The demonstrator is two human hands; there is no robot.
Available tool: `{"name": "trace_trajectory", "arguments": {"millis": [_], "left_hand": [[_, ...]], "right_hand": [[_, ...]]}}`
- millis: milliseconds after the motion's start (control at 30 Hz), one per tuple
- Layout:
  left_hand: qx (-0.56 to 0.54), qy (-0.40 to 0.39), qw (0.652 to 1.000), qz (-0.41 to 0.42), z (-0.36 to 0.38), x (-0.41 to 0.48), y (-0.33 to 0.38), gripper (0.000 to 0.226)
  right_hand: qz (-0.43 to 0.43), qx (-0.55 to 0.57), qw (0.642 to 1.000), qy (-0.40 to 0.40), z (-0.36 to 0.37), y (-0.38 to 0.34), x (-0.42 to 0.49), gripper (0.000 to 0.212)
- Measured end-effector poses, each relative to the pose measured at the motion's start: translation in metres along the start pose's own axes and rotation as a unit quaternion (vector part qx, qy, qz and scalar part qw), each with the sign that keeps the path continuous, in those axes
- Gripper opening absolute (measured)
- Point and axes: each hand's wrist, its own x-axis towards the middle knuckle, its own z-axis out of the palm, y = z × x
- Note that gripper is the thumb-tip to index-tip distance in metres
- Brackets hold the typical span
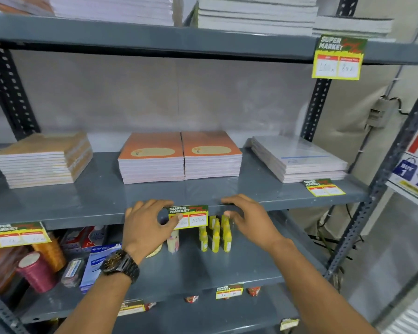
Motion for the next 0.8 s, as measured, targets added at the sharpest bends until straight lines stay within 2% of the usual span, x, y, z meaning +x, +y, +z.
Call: {"name": "trace_trajectory", "arguments": {"millis": [167,333,433,567,667,800], "left_hand": [[-0.042,0.017,0.999,-0.012,0.003,0.013,0.02,0.036],[-0.075,0.014,0.997,0.027,0.038,0.025,0.109,0.027],[-0.142,-0.034,0.988,0.041,0.073,0.034,0.184,0.022],[-0.178,-0.109,0.978,0.029,0.124,0.051,0.275,0.036],[-0.151,-0.167,0.974,0.001,0.158,0.067,0.321,0.046],[-0.086,-0.169,0.981,-0.032,0.185,0.086,0.351,0.05]], "right_hand": [[0.041,-0.003,0.993,0.113,-0.072,0.053,-0.025,0.021],[0.06,-0.022,0.981,0.181,-0.141,0.106,-0.033,0.015],[0.082,-0.02,0.981,0.175,-0.174,0.142,-0.031,0.015],[0.106,-0.041,0.978,0.177,-0.209,0.18,-0.025,0.016],[0.166,-0.053,0.973,0.151,-0.224,0.205,-0.015,0.029],[0.21,-0.038,0.973,0.087,-0.227,0.226,-0.001,0.036]]}}
